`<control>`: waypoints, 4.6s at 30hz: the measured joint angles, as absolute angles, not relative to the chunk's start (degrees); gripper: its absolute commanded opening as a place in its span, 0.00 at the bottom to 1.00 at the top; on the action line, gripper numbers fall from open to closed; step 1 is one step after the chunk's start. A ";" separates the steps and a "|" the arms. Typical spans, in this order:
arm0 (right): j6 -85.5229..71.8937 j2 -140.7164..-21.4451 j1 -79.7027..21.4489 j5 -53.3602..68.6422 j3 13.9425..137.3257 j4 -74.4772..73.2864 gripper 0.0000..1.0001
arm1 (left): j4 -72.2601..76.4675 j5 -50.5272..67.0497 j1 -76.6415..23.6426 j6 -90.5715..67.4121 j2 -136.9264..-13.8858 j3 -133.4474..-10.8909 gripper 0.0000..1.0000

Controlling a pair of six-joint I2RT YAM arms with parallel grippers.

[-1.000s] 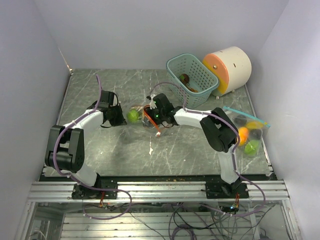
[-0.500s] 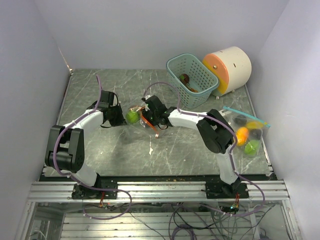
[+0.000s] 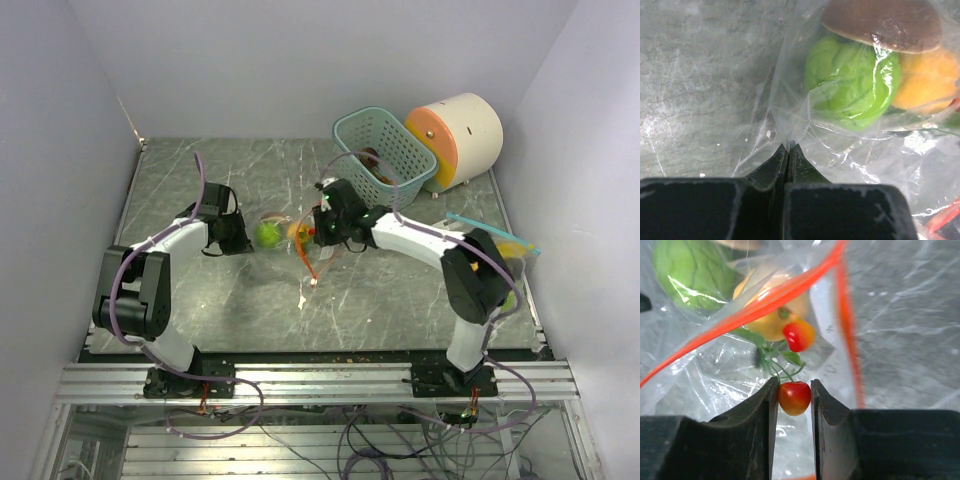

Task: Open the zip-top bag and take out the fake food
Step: Pick up the fake fruit from the zipper food storage bag, then place the fake fruit in the bin, then pick up the fake fruit from the zipper food storage bag.

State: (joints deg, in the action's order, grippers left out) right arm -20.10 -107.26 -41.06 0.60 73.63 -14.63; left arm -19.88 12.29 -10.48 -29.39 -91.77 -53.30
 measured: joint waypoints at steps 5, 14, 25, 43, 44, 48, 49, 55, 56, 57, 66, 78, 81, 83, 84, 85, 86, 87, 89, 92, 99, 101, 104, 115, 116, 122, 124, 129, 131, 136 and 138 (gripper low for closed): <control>-17.06 -100.33 -37.47 0.14 73.17 -15.79 0.10 | -19.86 12.29 -10.48 -29.65 -93.32 -53.23 0.07; -13.85 -94.98 -28.25 3.11 77.23 -17.65 0.10 | -19.84 12.29 -10.48 -29.89 -93.51 -53.06 0.07; -14.09 -96.07 -18.70 5.72 90.52 -17.45 0.08 | -19.84 12.29 -10.46 -29.87 -93.54 -53.04 0.07; -11.27 -101.03 -17.89 4.99 92.62 -18.11 0.74 | -19.57 12.99 -10.33 -29.85 -93.69 -53.04 0.07; -11.22 -100.25 -18.41 5.28 91.74 -17.65 0.72 | -19.51 13.21 -10.33 -29.85 -93.78 -53.04 0.07; -11.29 -97.69 -23.49 5.89 87.11 -16.29 0.58 | -19.49 13.34 -10.33 -29.85 -93.97 -53.04 0.07; -11.55 -97.17 -25.30 6.17 85.52 -15.70 0.54 | -19.49 13.34 -10.33 -29.85 -93.97 -53.04 0.07; -15.77 -94.21 -35.92 9.56 73.17 -12.86 0.52 | -19.46 13.34 -10.33 -29.87 -93.97 -53.04 0.07; -16.69 -94.02 -37.04 10.02 71.59 -12.62 0.52 | -19.44 13.34 -10.33 -29.89 -94.00 -53.04 0.07; -17.43 -94.00 -38.09 10.48 70.41 -12.43 0.52 | -19.40 13.34 -10.33 -29.91 -94.06 -53.04 0.07; -22.13 -95.85 -43.81 11.22 67.07 -7.16 0.44 | -19.18 13.28 -10.33 -30.09 -94.50 -53.15 0.07; -23.09 -104.90 -43.51 10.00 70.22 -5.58 0.48 | -20.01 11.20 -10.33 -29.98 -93.10 -53.19 0.07; -22.92 -102.17 -43.24 9.15 70.19 -5.72 0.50 | -19.99 11.14 -10.33 -30.00 -93.10 -53.19 0.07; -22.87 -99.70 -43.05 8.27 69.97 -5.76 0.50 | -19.97 11.16 -10.33 -30.00 -93.10 -53.19 0.07; -22.87 -98.00 -42.89 7.86 69.65 -5.78 0.47 | -19.97 11.16 -10.33 -30.00 -93.10 -53.19 0.07; -22.87 -96.27 -42.72 7.33 69.25 -5.93 0.43 | -19.97 11.16 -10.33 -30.00 -93.10 -53.19 0.07; -22.79 -94.56 -42.50 6.79 68.82 -6.04 0.38 | -19.97 11.16 -10.33 -30.00 -93.10 -53.19 0.07; -22.70 -93.03 -42.22 6.35 68.42 -6.33 0.33 | -19.94 11.16 -10.33 -30.00 -93.10 -53.21 0.07; -22.55 -90.63 -41.34 5.67 67.42 -6.66 0.22 | -19.94 11.16 -10.33 -30.00 -93.10 -53.21 0.07; -22.76 -89.06 -39.55 5.34 65.73 -7.01 0.13 | -19.90 11.18 -10.33 -30.00 -93.12 -53.19 0.07; -25.06 -92.71 -38.37 7.92 64.14 -6.63 0.10 | -20.01 11.11 -10.33 -29.95 -92.86 -53.19 0.07; -25.91 -93.95 -38.52 9.10 63.83 -5.56 0.09 | -20.14 10.76 -10.33 -29.78 -92.01 -53.21 0.07; -27.40 -96.57 -38.61 10.81 63.59 -3.27 0.09 | -20.53 10.09 -10.35 -29.26 -89.25 -53.36 0.07; -31.11 -107.53 -38.59 13.28 63.94 2.87 0.14 | -16.91 5.54 -18.20 -25.78 -77.89 -57.21 0.07; -31.29 -108.29 -38.59 13.34 64.27 3.20 0.16 | -16.95 5.19 -18.39 -25.74 -78.85 -57.25 0.07; -31.48 -108.99 -38.59 13.15 65.63 4.29 0.30 | -19.29 3.07 -17.89 -25.80 -84.03 -56.40 0.07; -31.29 -108.99 -38.59 12.84 66.15 4.82 0.34 | -19.84 2.72 -17.76 -25.87 -84.97 -56.40 0.07; -30.28 -108.99 -38.61 11.07 66.96 4.62 0.46 | -20.43 2.63 -16.99 -26.04 -86.39 -56.40 0.07; -29.36 -108.90 -38.61 9.61 67.37 3.81 0.48 | -20.47 2.66 -16.67 -26.17 -86.56 -56.38 0.07; -26.28 -108.68 -38.61 5.98 68.62 0.78 0.49 | -20.47 2.74 -16.27 -26.22 -86.78 -56.29 0.07; -24.86 -108.68 -38.61 4.69 69.63 -0.80 0.50 | -20.45 2.79 -16.25 -26.22 -87.05 -56.29 0.07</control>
